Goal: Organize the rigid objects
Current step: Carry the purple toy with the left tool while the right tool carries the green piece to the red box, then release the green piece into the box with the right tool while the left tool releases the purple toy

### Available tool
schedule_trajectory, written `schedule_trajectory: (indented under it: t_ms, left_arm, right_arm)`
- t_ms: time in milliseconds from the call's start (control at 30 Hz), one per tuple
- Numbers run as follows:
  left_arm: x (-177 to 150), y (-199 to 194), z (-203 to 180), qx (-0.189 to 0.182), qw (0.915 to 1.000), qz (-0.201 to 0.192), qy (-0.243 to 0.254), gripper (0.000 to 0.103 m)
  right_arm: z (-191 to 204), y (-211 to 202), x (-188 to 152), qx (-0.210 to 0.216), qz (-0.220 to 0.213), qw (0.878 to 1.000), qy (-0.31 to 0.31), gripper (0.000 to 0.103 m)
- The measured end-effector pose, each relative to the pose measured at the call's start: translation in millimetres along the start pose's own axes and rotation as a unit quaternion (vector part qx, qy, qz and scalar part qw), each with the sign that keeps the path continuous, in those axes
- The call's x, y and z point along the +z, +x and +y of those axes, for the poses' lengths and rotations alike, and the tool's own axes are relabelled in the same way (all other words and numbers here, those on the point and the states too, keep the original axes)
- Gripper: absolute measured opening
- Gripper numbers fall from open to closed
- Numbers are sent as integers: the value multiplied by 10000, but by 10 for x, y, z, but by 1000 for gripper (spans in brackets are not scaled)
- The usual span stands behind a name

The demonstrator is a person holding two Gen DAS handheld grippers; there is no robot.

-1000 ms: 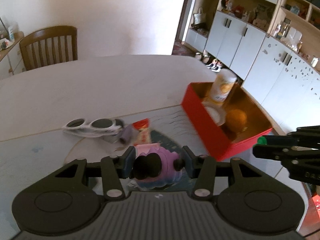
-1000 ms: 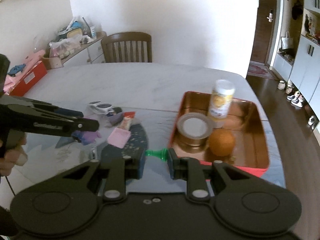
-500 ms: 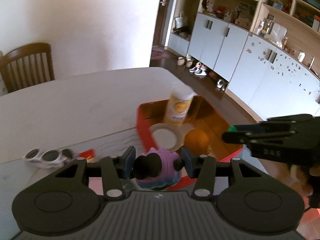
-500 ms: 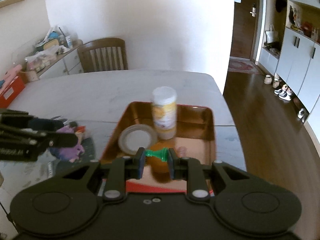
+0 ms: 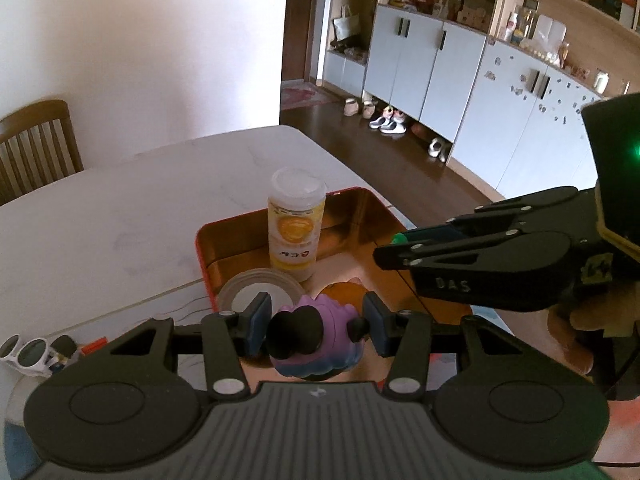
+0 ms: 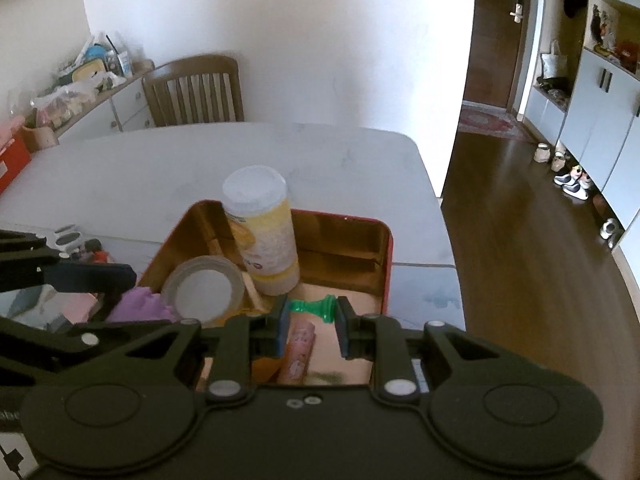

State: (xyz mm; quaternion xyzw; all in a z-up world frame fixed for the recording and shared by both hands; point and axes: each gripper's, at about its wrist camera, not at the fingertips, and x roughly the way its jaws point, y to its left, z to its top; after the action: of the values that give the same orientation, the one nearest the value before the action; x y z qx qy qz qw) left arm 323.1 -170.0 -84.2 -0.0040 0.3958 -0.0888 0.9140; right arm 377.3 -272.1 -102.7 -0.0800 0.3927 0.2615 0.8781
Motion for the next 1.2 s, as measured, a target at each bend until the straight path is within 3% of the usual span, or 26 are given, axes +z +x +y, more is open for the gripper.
schedule_trajectory:
  t_ms: [500, 733, 1200]
  left_arm:
    - [-73, 385, 18, 271, 9982, 467, -249, 49]
    - [-82, 428, -48, 379, 9979, 492, -178, 50]
    - [-126, 425, -141, 355, 9980, 517, -18, 49]
  right_arm:
    - [-69, 379, 12, 114, 389, 9979, -501, 24]
    - [-64, 375, 12, 171, 433, 9966, -677, 24]
    - [-177, 95, -35, 334, 319, 9983, -342, 36]
